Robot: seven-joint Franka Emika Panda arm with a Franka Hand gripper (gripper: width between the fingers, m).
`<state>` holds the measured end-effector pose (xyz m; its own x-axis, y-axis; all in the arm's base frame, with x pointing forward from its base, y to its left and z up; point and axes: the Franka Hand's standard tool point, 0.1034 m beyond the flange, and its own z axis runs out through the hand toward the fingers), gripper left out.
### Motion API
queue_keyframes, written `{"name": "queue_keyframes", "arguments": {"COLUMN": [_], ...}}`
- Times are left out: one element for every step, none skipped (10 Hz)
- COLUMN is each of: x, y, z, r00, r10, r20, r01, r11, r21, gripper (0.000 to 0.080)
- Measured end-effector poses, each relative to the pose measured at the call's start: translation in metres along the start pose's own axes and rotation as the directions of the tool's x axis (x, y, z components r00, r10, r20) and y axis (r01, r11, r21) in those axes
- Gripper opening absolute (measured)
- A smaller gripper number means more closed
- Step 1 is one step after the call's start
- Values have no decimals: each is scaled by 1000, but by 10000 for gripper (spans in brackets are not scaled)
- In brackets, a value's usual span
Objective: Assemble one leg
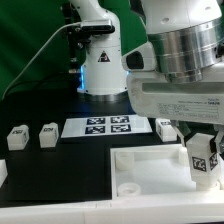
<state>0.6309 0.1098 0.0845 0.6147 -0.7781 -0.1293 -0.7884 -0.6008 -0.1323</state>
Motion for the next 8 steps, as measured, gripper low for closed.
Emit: {"name": "queue_keyframes", "arguments": {"x": [0,-2,-5,-8,-12,-16,-17,-17], "y": [0,-1,-1,-2,-5,-8,-10,-9], "z": [0,1,3,4,6,7,8,8], "r00": [999,984,939,902,818,721,658,690], "r10": [46,177,343,433,576,692,750,721], "r20": [0,3,-4,1,18,44,68,63], "r01": [-46,-177,-343,-432,-575,-691,-751,-723], "r11": [999,984,939,900,815,713,648,680], "r21": [0,6,30,54,74,115,125,123], "gripper": [295,295,295,295,295,295,295,295]}}
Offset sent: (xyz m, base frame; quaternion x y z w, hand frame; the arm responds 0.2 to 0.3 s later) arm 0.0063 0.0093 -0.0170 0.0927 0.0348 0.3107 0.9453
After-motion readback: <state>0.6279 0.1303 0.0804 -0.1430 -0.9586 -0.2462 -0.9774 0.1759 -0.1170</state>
